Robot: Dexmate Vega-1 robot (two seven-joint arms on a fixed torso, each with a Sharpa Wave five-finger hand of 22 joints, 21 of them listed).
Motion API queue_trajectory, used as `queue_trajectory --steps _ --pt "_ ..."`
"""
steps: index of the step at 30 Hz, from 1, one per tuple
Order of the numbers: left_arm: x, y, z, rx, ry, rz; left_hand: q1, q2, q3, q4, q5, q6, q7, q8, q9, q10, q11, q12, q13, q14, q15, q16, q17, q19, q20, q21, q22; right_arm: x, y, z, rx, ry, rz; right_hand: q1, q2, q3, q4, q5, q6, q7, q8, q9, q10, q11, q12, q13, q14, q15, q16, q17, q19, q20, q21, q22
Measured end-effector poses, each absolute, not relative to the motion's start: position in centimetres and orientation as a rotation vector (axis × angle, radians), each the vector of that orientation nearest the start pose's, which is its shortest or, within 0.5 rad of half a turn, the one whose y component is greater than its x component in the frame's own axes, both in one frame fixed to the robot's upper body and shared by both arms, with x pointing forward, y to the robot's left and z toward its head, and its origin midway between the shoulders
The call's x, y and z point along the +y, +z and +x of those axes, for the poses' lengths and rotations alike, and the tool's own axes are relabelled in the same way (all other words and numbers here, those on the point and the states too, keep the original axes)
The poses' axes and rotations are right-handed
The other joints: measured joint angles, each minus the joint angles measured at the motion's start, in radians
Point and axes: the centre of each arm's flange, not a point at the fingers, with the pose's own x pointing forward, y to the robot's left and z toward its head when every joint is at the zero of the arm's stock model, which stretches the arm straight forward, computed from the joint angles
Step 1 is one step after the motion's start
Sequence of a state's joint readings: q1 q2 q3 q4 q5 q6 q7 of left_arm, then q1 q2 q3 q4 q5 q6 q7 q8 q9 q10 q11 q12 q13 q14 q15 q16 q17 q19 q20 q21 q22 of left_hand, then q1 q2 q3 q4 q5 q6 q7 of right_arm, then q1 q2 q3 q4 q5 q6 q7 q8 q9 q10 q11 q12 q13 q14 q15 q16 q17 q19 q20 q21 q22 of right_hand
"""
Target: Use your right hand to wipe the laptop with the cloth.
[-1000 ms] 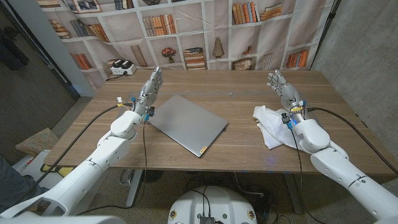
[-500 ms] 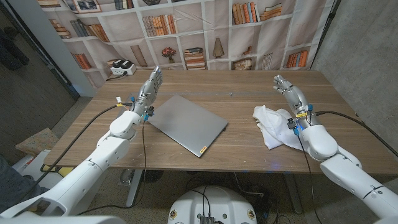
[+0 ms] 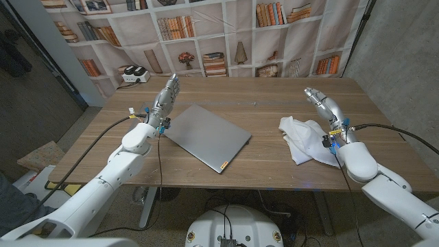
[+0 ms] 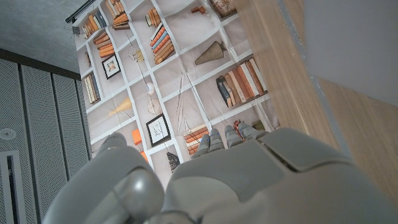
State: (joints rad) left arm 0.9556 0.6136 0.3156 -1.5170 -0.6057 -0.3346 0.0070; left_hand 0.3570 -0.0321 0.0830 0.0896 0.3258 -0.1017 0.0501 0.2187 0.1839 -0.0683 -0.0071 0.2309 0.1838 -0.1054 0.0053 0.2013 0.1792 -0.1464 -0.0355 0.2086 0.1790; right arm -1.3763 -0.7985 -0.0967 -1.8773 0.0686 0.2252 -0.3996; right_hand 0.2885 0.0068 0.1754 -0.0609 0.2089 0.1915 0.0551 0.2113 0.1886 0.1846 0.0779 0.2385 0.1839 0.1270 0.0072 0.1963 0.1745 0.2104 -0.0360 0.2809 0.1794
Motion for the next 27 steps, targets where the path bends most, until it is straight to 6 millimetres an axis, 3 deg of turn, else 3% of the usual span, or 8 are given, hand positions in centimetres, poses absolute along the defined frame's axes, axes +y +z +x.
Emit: queue_trajectory --steps 10,15,18,27 --pt "29.4 -0.5 59.9 -0.723 -0.224 0.047 0.005 0.006 0.000 -0.006 0.000 0.009 -0.002 0.000 0.000 0.000 0.000 0.000 0.000 0.009 -0.001 0.000 0.000 0.000 0.000 0.000 0.000 -33.9 -5.3 49.0 -0.755 -0.171 -0.667 0.055 0.045 0.026 -0.026 0.000 0.023 -0.012 0.004 0.000 0.009 0.002 0.000 0.000 0.004 -0.004 0.000 0.000 0.005 -0.005 -0.008 -0.003" --pt "29.2 -0.6 59.8 -0.721 -0.227 0.047 0.010 0.011 0.003 -0.009 0.000 0.016 -0.009 0.000 0.000 0.003 -0.003 0.000 0.000 0.009 -0.001 0.000 0.000 0.000 0.000 0.000 0.000 -34.2 -5.7 48.6 -0.736 -0.216 -0.741 0.080 0.033 0.040 -0.040 0.000 0.043 -0.029 0.004 0.005 0.051 -0.015 0.007 -0.001 0.039 -0.017 0.000 0.000 0.033 -0.004 -0.008 -0.001" --pt "29.2 -0.6 59.8 -0.721 -0.226 0.048 0.011 0.010 0.003 -0.009 0.000 0.016 -0.009 0.000 0.000 0.005 -0.005 0.000 0.000 0.009 -0.002 0.000 0.000 0.000 0.000 0.000 0.000 -34.1 -5.7 48.2 -0.737 -0.214 -0.745 0.084 0.029 0.034 -0.046 -0.001 0.065 -0.038 0.013 0.005 0.076 -0.025 0.013 -0.002 0.063 -0.031 0.000 0.000 0.047 -0.004 -0.008 0.000" --pt "28.6 -0.9 59.9 -0.715 -0.233 0.044 0.020 0.004 0.000 -0.011 -0.005 0.016 -0.009 0.000 0.000 0.007 -0.004 0.000 0.000 0.009 -0.002 0.000 0.000 0.000 0.000 0.000 0.000 -34.8 -6.3 48.3 -0.684 -0.274 -0.852 0.090 0.023 0.033 -0.055 -0.008 0.086 -0.039 0.015 0.005 0.098 -0.027 0.016 -0.003 0.077 -0.045 0.000 0.000 0.054 -0.003 -0.014 0.000"
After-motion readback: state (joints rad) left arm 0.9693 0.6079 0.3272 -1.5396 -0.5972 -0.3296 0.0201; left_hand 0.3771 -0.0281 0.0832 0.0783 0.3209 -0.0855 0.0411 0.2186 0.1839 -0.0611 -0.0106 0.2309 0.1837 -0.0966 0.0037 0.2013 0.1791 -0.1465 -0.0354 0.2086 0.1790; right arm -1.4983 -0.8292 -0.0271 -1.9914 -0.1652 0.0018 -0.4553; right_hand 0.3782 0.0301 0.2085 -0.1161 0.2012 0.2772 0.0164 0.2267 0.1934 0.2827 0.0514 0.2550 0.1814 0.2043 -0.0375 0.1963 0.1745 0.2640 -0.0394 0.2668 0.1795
